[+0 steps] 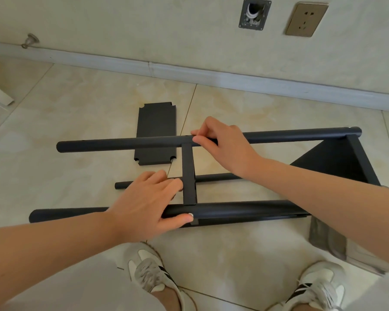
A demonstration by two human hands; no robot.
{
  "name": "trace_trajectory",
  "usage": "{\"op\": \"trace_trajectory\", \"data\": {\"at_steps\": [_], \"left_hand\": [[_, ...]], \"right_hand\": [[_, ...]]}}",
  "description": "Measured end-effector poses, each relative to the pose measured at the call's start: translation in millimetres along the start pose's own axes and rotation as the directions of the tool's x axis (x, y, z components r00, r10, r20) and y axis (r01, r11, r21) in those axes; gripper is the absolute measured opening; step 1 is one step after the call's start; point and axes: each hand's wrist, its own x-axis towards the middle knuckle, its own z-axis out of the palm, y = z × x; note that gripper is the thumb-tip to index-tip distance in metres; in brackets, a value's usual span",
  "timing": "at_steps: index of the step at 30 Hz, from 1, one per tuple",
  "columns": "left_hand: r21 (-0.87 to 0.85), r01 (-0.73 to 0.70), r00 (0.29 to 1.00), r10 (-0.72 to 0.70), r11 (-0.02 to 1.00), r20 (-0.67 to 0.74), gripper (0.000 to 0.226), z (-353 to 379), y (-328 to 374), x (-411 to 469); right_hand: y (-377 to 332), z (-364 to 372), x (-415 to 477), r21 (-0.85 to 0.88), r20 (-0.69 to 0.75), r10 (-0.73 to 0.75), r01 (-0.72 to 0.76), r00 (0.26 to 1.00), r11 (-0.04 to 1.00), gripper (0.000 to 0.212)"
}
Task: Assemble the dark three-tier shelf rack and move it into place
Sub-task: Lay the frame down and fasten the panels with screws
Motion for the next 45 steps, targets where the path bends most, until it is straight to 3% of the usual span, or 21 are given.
{"op": "trace_trajectory", "data": {"at_steps": [8, 12, 15, 19, 22, 25, 28, 30, 33, 38, 45], "left_hand": [[0.025, 0.025, 0.999, -0.024, 0.999, -0.021, 0.056, 2, 7, -8], [0.121, -0.032, 0.994, 0.019, 0.992, 0.111, 0.079, -1, 8, -6], [0.135, -0.052, 0.991, 0.035, 0.990, 0.130, 0.077, -3, 10, -8], [0.102, -0.053, 0.992, 0.040, 0.993, 0.121, 0.076, -1, 11, -12], [0.077, -0.049, 0.993, 0.041, 0.996, 0.112, 0.076, 1, 10, -13], [0.069, -0.045, 0.994, 0.037, 0.997, 0.106, 0.076, 1, 10, -13], [0.059, -0.047, 0.995, 0.041, 0.997, 0.096, 0.075, 2, 10, -13], [0.063, -0.047, 0.995, 0.041, 0.997, 0.092, 0.075, 2, 11, -14], [0.071, -0.051, 0.995, 0.044, 0.996, 0.087, 0.075, 3, 10, -14], [0.057, -0.051, 0.995, 0.045, 0.997, 0.093, 0.076, 8, 8, -15], [0.032, -0.051, 0.996, 0.048, 0.998, 0.076, 0.076, 9, 8, -16]], "right_hand": [[-4, 1, -8, -0.012, -0.010, -0.027, 0.027, 1.000, 1.000, 0.017], [-4, 1, -9, 0.013, -0.006, -0.036, 0.036, 0.999, 0.999, 0.015], [-5, -2, -11, 0.032, 0.021, -0.043, 0.042, 0.999, 0.999, 0.015], [-7, -11, -13, -0.024, 0.162, -0.043, 0.048, 0.986, 0.999, 0.011], [-5, -17, -24, -0.153, 0.204, -0.161, 0.194, 0.966, 0.969, 0.011], [-2, -23, -44, -0.139, 0.204, -0.216, 0.247, 0.955, 0.959, 0.012], [3, -21, -61, -0.057, 0.321, -0.109, 0.134, 0.941, 0.989, 0.009], [7, -15, -67, 0.002, 0.447, 0.035, -0.040, 0.894, 0.999, 0.008], [13, -3, -61, 0.019, 0.534, 0.151, -0.190, 0.832, 0.982, 0.014], [13, 16, -46, 0.080, 0.634, 0.189, -0.307, 0.750, 0.948, 0.015], [11, 25, -45, 0.149, 0.665, 0.200, -0.391, 0.719, 0.908, 0.010]]}}
